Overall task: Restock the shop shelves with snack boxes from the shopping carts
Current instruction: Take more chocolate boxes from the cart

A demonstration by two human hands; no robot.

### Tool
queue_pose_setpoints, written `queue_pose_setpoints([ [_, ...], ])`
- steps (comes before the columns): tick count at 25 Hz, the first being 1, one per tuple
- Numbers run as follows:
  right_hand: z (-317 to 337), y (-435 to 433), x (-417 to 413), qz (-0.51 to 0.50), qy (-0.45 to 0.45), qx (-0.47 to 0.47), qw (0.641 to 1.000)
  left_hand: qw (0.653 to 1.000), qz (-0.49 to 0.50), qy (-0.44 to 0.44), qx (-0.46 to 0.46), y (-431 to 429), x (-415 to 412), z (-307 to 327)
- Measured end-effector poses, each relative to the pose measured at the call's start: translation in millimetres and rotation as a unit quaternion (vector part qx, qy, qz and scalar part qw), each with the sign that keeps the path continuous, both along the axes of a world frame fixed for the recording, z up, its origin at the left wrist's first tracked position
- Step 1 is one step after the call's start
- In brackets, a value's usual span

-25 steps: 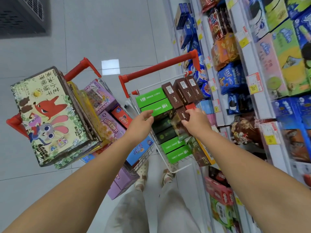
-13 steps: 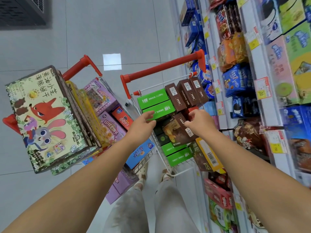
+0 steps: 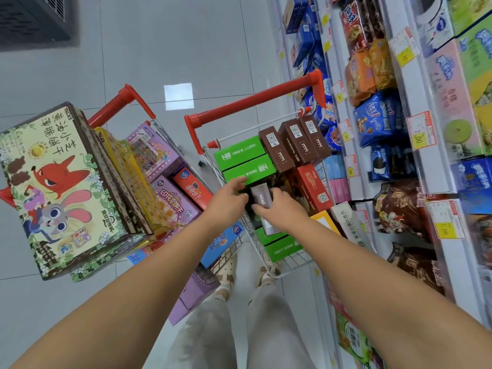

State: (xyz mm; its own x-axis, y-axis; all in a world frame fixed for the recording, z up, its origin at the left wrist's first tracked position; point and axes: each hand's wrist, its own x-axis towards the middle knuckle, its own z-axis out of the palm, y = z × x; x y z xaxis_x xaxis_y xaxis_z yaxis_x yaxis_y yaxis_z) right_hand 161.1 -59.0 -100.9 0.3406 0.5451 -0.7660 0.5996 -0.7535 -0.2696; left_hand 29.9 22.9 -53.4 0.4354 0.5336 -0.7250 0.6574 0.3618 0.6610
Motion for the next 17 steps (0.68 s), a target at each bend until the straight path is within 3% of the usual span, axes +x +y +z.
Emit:
queue_pose_setpoints([
  [3, -1.3, -7.7, -3.3, 0.011, -0.013, -0.022, 1.0, 1.0, 0.008, 0.0, -0.011, 0.5, -3.0, -1.6],
  [5, 9.3, -9.2, 9.7, -0.016, -0.007, 0.014, 1.0, 1.0, 0.003, -0.006, -0.018, 2.5, -6.3, 3.1],
  [7, 32.9, -8.8, 31.2, -0.09, 0.095, 0.056, 0.99, 0.999, -0.027, -0.019, -0.025, 5.9, -10.2, 9.2],
  [10, 82.4, -8.1, 58.9, -0.169, 0.251, 0.109, 0.947, 0.993, -0.089, -0.052, -0.051, 11.4, -10.2, 23.1],
  [13, 106.0, -3.5, 68.7, -0.17, 0.315, 0.114, 0.927, 0.989, -0.095, -0.075, -0.084, 16.1, -7.5, 28.9],
  [15, 102.2, 1.9, 70.0, -0.203, 0.329, 0.118, 0.915, 0.989, -0.096, -0.064, -0.093, 19.3, -9.4, 28.5],
  [17, 83.3, 7.9, 73.2, -0.273, 0.254, 0.151, 0.915, 0.993, -0.082, -0.045, -0.074, 18.0, -16.3, 25.7],
])
